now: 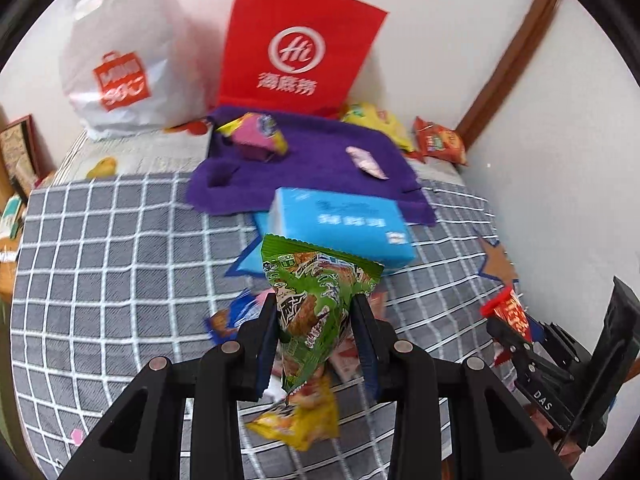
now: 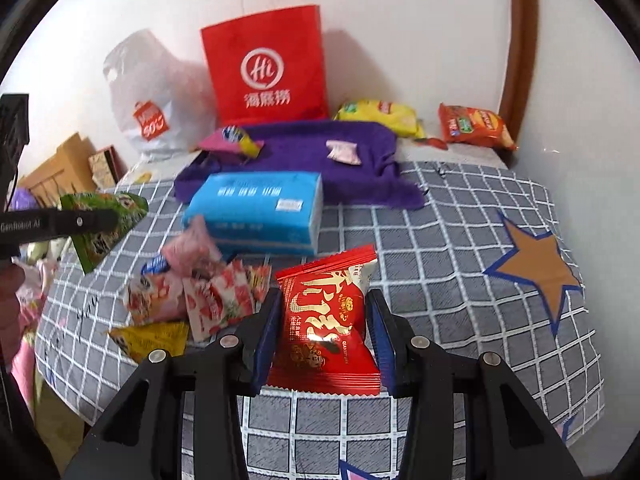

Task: Organize snacks
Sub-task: 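Lift and carry both held packets toward the purple towel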

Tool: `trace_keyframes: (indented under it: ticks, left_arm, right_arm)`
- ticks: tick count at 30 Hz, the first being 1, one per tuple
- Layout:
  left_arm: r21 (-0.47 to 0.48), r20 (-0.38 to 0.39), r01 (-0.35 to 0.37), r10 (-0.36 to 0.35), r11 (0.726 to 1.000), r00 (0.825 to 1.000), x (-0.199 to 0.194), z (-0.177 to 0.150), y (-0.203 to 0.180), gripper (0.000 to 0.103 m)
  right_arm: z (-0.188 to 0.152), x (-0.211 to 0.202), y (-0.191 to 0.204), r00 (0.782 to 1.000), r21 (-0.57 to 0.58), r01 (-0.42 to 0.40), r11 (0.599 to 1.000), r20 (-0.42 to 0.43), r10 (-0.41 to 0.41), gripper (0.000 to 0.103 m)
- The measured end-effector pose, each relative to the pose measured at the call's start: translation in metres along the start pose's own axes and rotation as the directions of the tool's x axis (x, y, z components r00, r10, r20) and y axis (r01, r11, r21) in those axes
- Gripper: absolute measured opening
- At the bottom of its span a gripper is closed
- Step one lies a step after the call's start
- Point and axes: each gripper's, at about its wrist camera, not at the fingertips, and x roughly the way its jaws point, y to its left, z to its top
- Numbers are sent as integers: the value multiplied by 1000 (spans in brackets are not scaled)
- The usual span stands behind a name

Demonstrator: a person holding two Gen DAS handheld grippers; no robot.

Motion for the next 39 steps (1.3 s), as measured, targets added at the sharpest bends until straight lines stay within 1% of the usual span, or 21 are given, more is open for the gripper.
trace_keyframes:
  ticks: [2, 5, 13, 19, 28, 33, 39]
  left_arm:
    - [17, 1, 14, -14, 1000, 1000, -1, 6, -9, 33]
    - [34, 4, 20, -21, 999, 1000, 0, 13, -16, 33]
    - [65, 8, 35, -36, 997, 999, 8, 32, -26, 33]
    - [62, 13, 32, -33, 998, 999, 13, 46, -20, 33]
    - [48, 23, 20, -21, 999, 1000, 24, 67, -9, 33]
    - [48, 36, -1, -1, 999, 999, 30, 82, -3, 33]
    - [34, 47, -9, 8, 999, 999, 42, 103, 7, 33]
  right_arm:
    - [6, -3, -3, 1000, 23, -1, 1000, 19, 0, 42]
    - [17, -6, -6, 999, 47, 21, 999, 44, -23, 42]
    - [45, -5, -3, 997, 66, 11, 998, 76, -16, 42]
    - [62, 3, 0, 996, 60, 13, 998, 88, -19, 42]
    - [85, 22, 11, 996, 22, 8, 1000, 84, -10, 42]
    - [103, 34, 15, 996, 5, 8, 1000, 84, -9, 42]
    - [126, 55, 18, 996, -12, 17, 1000, 84, -16, 42]
